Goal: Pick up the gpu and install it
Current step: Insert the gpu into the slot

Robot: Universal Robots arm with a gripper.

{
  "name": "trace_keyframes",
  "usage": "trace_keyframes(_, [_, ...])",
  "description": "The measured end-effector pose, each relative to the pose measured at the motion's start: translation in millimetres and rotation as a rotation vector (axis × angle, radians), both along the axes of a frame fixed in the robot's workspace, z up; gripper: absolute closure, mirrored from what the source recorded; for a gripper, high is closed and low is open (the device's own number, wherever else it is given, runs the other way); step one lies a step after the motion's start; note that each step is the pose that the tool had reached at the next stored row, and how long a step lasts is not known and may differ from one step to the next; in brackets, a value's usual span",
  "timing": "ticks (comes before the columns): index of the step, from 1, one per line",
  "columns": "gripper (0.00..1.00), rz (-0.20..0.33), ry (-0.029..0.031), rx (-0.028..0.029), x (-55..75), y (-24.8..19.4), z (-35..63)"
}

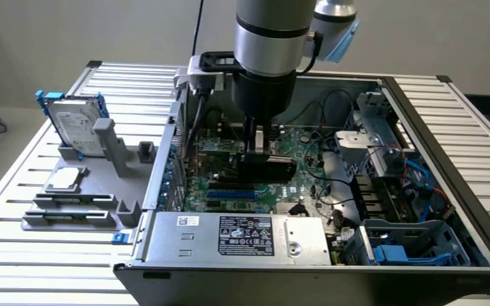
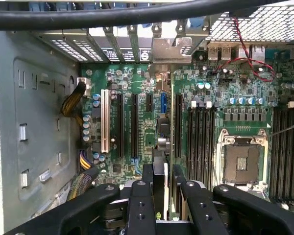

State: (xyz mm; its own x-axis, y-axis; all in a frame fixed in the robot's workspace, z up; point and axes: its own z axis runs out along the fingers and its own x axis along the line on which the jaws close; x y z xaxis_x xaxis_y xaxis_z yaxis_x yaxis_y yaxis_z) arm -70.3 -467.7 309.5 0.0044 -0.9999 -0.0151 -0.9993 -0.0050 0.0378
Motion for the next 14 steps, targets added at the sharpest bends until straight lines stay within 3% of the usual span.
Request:
trace_keyframes(8, [0.74,0.017,0.0,0.0,-16.2,-0.9,-10.9])
trace_keyframes(14, [0.74,0.018,-0.0003,0.0004,-16.7,-0.8,-11.9])
